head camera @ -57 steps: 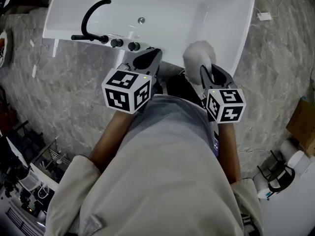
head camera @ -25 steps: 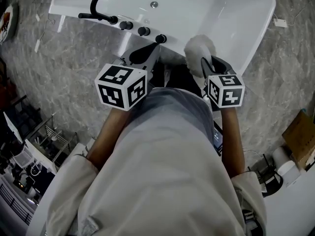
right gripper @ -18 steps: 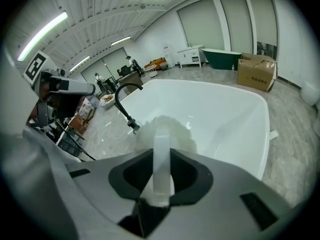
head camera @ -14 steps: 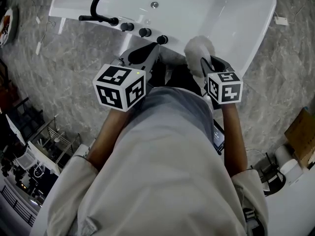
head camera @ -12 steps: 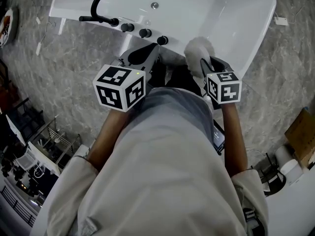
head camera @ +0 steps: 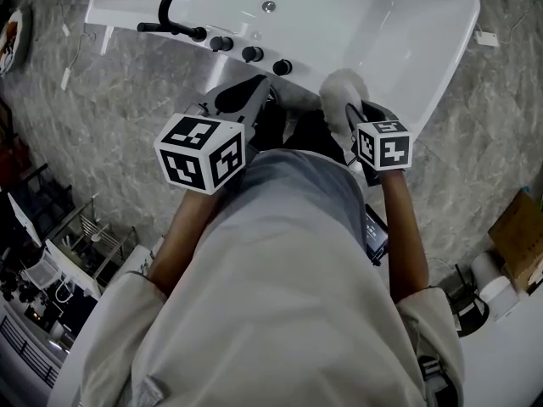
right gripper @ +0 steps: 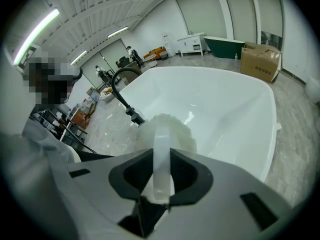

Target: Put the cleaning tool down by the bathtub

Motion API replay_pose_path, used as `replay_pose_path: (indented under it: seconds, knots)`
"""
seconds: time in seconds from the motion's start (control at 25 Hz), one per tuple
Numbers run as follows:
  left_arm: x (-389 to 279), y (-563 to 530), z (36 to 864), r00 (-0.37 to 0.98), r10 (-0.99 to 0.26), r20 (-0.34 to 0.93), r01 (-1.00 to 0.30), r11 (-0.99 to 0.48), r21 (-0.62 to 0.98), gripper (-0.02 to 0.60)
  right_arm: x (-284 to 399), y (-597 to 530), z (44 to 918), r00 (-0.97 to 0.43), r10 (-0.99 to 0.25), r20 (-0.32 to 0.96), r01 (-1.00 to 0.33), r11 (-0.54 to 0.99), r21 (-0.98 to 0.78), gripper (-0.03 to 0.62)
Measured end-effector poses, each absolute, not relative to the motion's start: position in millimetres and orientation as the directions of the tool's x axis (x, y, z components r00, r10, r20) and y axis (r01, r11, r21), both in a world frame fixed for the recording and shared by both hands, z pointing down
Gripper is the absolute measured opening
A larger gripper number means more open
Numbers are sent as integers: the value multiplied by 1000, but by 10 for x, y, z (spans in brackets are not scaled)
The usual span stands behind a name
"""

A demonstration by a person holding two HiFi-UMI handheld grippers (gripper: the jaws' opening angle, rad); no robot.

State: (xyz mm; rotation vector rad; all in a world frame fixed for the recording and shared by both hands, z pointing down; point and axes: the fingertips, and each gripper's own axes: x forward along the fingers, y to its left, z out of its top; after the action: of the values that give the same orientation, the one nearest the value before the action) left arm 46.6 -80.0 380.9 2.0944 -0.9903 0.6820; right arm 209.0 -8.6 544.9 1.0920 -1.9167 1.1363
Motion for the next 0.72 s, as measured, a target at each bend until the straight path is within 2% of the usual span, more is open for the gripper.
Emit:
replay_pose_path:
  seconds: [0.72]
  knots:
    - [248, -775, 3858, 540, -454, 709, -834, -406, 375, 9, 2084, -28, 5814, -438, -253, 863, -891, 252, -378, 84]
